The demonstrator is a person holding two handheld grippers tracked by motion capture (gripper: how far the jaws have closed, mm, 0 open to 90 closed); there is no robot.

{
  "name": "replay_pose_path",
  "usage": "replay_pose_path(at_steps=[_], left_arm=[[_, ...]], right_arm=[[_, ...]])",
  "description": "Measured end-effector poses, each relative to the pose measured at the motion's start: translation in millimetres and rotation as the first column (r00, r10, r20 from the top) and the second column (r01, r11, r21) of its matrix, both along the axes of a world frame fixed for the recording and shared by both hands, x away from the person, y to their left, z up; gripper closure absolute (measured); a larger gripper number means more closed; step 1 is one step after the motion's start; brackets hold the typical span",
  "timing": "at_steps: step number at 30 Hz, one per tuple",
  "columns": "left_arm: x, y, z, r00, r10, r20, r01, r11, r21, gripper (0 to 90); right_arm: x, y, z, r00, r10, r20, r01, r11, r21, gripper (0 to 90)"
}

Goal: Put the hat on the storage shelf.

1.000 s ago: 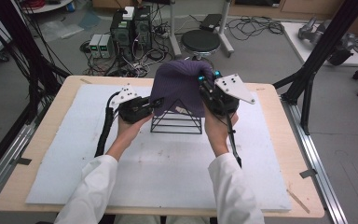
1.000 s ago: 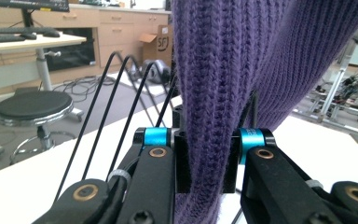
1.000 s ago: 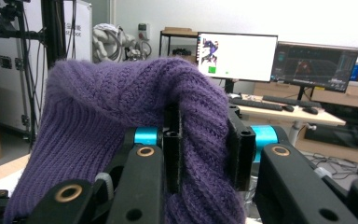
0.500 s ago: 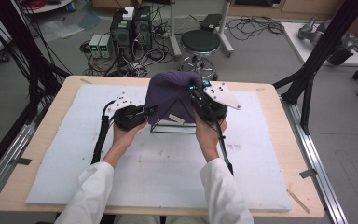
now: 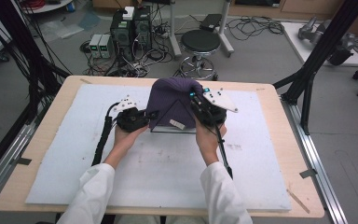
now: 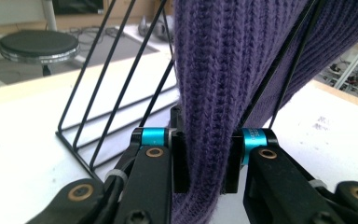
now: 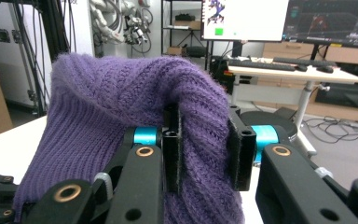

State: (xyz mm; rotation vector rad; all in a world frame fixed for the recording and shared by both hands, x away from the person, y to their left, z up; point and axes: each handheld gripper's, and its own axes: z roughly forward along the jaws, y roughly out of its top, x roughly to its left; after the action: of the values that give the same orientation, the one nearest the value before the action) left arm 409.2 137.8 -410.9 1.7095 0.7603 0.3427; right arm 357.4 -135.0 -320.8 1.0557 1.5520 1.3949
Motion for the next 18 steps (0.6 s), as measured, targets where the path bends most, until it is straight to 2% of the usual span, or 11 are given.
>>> replay_pose_path(at_steps=[2,3,8,15,18], left_arm=[[-0.2,0.1,-2.7,1.0000,0.004,-0.008,-0.004,0.9999,0.013,78.3],[-1.4,1.2,-4.8,0.9999,0.017,-0.004,-0.017,0.9999,0.001,78.3],[-3.1,8.3,-15.6,0.9988,0.032,-0.037,-0.033,0.9991,-0.025,76.8],[-2.6,12.8,-14.5,0.9985,0.035,-0.043,-0.037,0.9986,-0.039,70.6],[-2.4,12.6,-15.5,0.9977,0.027,-0.062,-0.030,0.9983,-0.050,65.5]], right_arm=[[0.9,0.3,-2.4,0.9999,0.013,-0.010,-0.013,0.9999,0.001,72.2],[1.3,0.9,-3.7,0.9998,0.015,-0.012,-0.016,0.9999,-0.004,72.1],[3.4,4.9,-8.7,0.9988,0.031,-0.039,-0.032,0.9993,-0.018,69.5],[3.8,7.2,-9.9,0.9988,0.018,-0.046,-0.018,0.9998,-0.010,65.2],[4.5,5.4,-9.9,0.9985,0.014,-0.052,-0.014,0.9999,-0.005,62.4]])
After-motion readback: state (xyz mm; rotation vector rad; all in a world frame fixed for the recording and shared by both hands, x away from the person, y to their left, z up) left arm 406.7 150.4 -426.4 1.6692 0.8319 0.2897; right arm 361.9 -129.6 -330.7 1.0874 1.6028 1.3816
